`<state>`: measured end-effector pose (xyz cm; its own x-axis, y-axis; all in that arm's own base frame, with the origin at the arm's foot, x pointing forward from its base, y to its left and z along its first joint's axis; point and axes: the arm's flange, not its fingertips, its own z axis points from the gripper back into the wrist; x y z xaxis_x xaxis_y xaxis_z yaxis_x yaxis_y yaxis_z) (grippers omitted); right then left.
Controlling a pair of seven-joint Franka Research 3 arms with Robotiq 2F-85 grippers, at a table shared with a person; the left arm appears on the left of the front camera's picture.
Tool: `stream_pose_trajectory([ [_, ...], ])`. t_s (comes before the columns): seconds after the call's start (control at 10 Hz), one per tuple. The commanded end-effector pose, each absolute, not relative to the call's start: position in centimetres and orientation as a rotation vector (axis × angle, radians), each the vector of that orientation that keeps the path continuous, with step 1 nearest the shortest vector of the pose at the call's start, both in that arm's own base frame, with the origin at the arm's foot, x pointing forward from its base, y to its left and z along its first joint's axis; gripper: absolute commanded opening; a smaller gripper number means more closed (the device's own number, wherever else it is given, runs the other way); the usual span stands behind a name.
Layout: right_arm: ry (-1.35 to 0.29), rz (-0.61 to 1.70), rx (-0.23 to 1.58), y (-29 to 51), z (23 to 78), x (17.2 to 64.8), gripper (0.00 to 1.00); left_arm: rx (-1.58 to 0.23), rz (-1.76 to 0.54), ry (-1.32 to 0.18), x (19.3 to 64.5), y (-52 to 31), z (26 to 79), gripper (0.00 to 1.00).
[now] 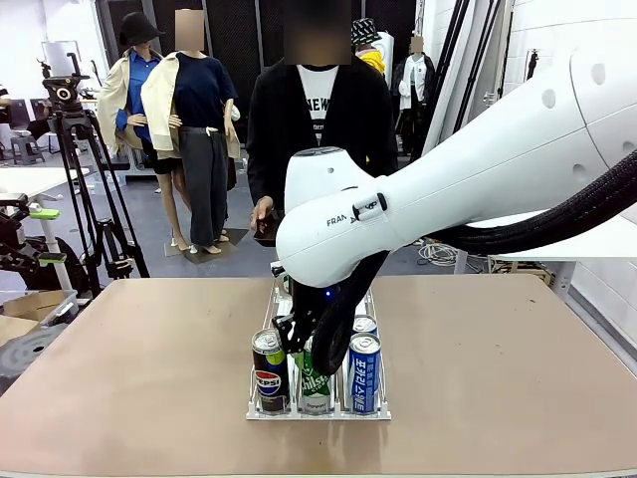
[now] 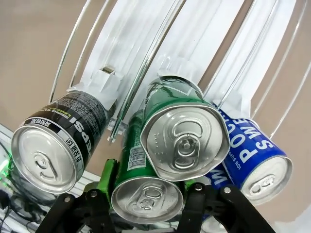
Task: Retrieve and hand over the desired beverage to the person.
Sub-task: Pick up another can of the same type that the person held from the Automatic Can Dispenser.
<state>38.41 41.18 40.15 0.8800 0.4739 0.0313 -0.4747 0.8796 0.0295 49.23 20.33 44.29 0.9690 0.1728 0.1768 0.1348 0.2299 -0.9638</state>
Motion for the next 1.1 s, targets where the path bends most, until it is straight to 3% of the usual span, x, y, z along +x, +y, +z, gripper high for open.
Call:
stream_pose_trajectory([
  [0.0,-0.025,0.494,0.037,41.1,40.1,38.4,0.0,-1.344,0.022,-0.272,49.1,20.4,44.4,1.0],
  [0.3,-0.023,0.494,0.037,41.2,40.2,38.4,0.0,-1.344,0.022,-0.272,49.1,20.4,44.4,1.0],
  [1.0,-0.103,0.555,-0.006,37.1,52.3,35.1,0.0,-1.344,0.022,-0.272,49.1,20.4,44.4,1.0],
])
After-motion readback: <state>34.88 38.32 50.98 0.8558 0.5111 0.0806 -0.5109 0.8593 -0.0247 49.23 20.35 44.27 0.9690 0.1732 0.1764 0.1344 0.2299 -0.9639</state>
